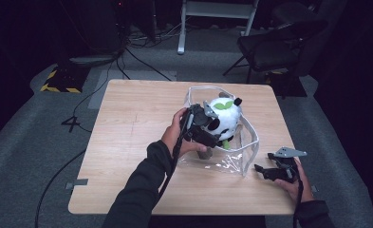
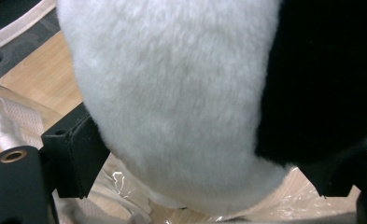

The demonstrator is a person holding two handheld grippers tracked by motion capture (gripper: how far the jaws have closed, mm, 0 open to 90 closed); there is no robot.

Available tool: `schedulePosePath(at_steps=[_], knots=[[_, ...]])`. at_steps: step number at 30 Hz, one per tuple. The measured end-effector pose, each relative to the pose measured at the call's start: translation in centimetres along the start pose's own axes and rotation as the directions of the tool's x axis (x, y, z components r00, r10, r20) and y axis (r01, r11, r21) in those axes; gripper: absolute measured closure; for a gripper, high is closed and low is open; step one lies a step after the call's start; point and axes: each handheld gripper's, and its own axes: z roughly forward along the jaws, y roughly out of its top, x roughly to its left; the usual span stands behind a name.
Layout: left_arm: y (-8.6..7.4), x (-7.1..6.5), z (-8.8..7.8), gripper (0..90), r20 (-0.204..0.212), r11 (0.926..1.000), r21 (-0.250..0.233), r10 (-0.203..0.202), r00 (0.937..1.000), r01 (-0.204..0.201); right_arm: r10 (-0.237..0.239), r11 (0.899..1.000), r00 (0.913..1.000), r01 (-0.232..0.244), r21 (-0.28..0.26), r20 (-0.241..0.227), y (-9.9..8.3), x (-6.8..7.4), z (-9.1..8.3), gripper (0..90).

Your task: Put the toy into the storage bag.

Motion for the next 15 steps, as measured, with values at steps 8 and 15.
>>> schedulePosePath(at_steps=[8,15], knots=[[-0.3,-0.1,-0.5,15.3,0.001,0.9998,-0.004,0.018,0.9998,-0.018,0.0,1.0,1.0,0.0,0.0,0.0,0.0,0.0,0.0,16.9],[-0.5,0.0,-1.2,15.0,0.022,0.999,-0.042,0.018,0.9996,-0.017,0.002,1.0,1.0,-0.002,0.001,0.0,0.0,0.0,0.0,16.8]])
